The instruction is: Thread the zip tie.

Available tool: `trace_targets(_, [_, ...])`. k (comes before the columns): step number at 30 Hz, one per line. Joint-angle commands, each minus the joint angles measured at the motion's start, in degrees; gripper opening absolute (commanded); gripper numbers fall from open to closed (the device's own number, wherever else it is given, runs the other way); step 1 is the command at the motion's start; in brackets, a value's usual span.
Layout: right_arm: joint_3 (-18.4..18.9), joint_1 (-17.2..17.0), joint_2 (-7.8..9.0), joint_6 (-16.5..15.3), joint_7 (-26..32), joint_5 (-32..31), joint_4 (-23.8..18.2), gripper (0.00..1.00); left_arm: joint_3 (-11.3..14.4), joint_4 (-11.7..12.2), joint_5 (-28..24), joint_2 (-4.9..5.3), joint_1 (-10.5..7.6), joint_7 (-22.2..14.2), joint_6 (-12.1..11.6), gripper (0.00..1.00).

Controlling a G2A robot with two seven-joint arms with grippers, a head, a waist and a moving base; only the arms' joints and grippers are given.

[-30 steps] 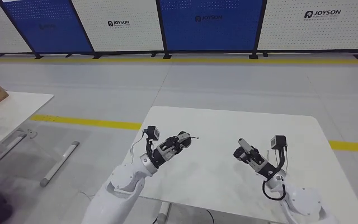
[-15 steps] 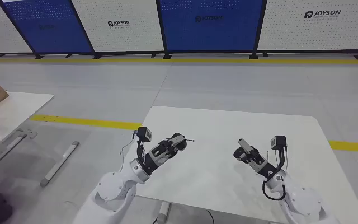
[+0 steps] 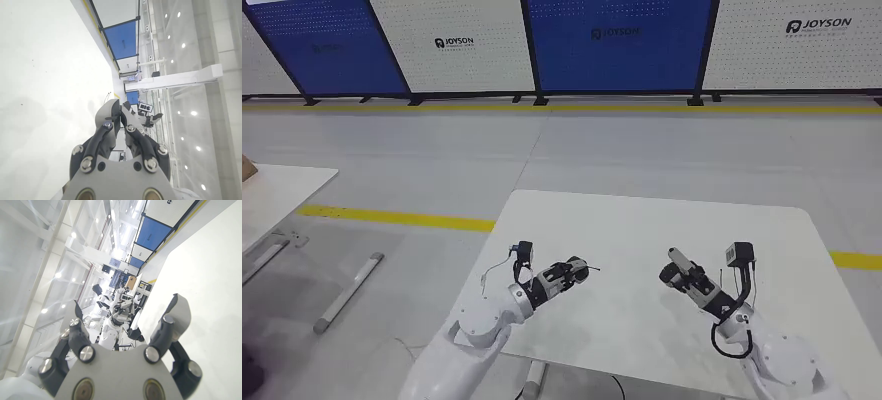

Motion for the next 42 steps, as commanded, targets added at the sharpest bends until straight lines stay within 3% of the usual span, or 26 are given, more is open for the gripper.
trace_targets(1, [0.0, 0.0, 0.0, 0.0, 0.0, 0.0, 0.0, 1.0, 0.28, 0.85, -0.44, -0.02, -0.43, -0.33, -0.49, 0.0])
trace_targets(6, [0.0, 0.0, 0.0, 0.0, 0.0, 0.0, 0.0, 1.0, 0.89, 1.78, -1.18, -0.06, -0.67, -0.51, -1.93, 0.0])
trace_targets(8, [0.0, 0.0, 0.0, 0.0, 0.0, 0.0, 0.0, 1.0, 0.75, 1.6, -1.63, -0.13, -0.2, 0.83, -4.38, 0.0])
trace_targets(19, [0.0, 0.0, 0.0, 0.0, 0.0, 0.0, 0.0, 1.0, 1.24, 1.28, -0.89, -0.14, -0.29, 1.07, -4.4, 0.0])
trace_targets(21, [0.0, 0.0, 0.0, 0.0, 0.0, 0.0, 0.0, 1.0, 1.16, -0.09, -1.06, -0.12, 0.13, 1.33, -5.57, 0.0])
trace_targets(24, [0.0, 0.0, 0.0, 0.0, 0.0, 0.0, 0.0, 1.0, 0.09, -4.37, -1.71, 0.07, 1.99, 1.12, -8.34, 0.0])
trace_targets(29, [0.0, 0.0, 0.0, 0.0, 0.0, 0.0, 0.0, 1.0, -2.14, -13.54, -1.19, 0.52, 6.67, 0.87, -12.61, 0.0])
trace_targets(33, [0.0, 0.0, 0.0, 0.0, 0.0, 0.0, 0.0, 1.0, -2.61, -19.01, -1.2, 0.7, 9.76, 0.57, -15.27, 0.0])
trace_targets(37, [0.0, 0.0, 0.0, 0.0, 0.0, 0.0, 0.0, 1.0, -3.13, -21.85, -1.4, 0.87, 12.01, -0.08, -17.16, 0.0])
trace_targets(40, [0.0, 0.0, 0.0, 0.0, 0.0, 0.0, 0.0, 1.0, -3.22, -22.15, -0.06, 0.93, 12.99, 0.78, -17.7, 0.0])
trace_targets(42, [0.0, 0.0, 0.0, 0.0, 0.0, 0.0, 0.0, 1.0, -2.89, -21.55, 1.52, 0.89, 12.92, 2.31, -16.51, 0.0])
